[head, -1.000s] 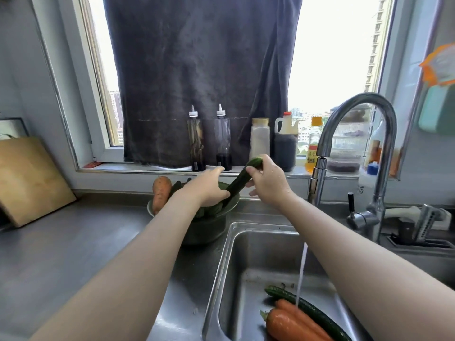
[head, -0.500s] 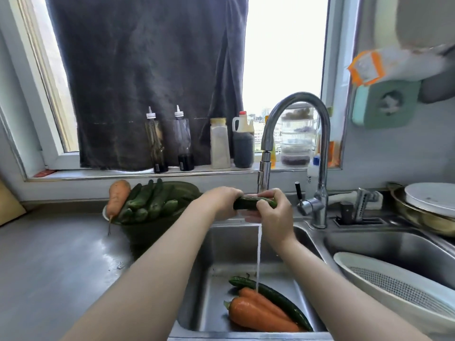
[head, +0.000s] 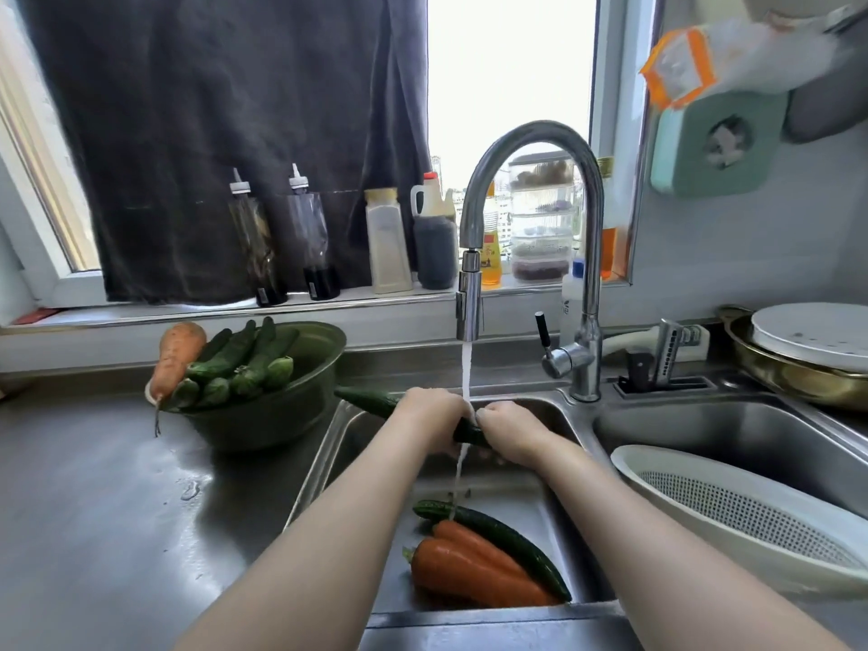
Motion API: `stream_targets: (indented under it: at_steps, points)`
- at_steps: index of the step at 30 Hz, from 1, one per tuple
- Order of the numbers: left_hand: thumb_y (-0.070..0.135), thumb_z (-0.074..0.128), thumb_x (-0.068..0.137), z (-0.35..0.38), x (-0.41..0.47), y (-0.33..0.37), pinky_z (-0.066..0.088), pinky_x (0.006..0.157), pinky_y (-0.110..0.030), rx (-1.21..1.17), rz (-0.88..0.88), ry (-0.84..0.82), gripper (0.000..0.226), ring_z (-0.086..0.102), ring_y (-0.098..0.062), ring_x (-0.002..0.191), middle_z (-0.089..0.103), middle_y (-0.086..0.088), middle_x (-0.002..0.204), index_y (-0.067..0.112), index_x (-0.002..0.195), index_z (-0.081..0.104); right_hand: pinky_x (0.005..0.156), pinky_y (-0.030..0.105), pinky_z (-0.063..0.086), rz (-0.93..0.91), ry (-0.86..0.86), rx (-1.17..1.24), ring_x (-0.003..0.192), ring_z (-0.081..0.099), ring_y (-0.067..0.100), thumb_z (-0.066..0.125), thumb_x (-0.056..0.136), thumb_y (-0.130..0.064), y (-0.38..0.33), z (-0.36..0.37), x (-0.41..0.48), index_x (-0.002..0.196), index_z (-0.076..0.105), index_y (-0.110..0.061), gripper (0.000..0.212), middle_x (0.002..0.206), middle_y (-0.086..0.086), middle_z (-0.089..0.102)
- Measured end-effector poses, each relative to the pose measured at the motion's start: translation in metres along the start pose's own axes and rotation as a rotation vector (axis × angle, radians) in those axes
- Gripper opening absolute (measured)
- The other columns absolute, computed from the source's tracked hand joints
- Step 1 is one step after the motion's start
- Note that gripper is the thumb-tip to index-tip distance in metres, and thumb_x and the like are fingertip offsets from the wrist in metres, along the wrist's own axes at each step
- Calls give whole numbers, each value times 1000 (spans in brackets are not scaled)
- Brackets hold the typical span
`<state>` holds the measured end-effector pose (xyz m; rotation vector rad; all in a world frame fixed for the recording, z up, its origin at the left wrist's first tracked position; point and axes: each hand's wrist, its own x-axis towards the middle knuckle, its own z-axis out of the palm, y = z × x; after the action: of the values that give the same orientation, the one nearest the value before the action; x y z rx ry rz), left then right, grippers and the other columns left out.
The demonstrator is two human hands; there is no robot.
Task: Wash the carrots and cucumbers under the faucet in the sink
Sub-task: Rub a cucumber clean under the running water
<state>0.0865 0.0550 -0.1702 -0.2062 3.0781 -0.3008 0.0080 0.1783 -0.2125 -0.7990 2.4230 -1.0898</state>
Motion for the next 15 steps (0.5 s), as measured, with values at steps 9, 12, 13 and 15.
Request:
stream_targets:
  at_steps: [9,12,13,15]
  points:
    - [53,87,68,59,14,-4,50,69,-32,-265,-66,-15,39,66,-18,86,71,8,89,29,95,74,66,33,45,92,29,-249,80,66,24,33,101,-62,33,25,17,79,64,-19,57,86,2,71]
    - [64,84,65,70,15,-10,46,66,-31,-304,-71,7,45,64,-14,86,71,12,87,36,99,74,63,32,45,67,18,-276,72,66,24,34,99,-67,36,27,24,71,63,-18,64,77,2,71]
    - [67,83,64,72,16,-14,42,63,-30,-324,-84,16,45,62,-12,83,69,13,82,37,96,74,63,32,45,49,17,-279,70,65,24,34,99,-66,37,27,27,68,62,-18,64,75,2,71]
    - [73,80,63,73,16,-19,38,58,-29,-328,-91,10,43,57,-8,74,64,13,73,38,85,71,61,32,44,19,-8,-215,67,63,22,39,101,-61,40,27,32,66,63,-19,60,69,0,69]
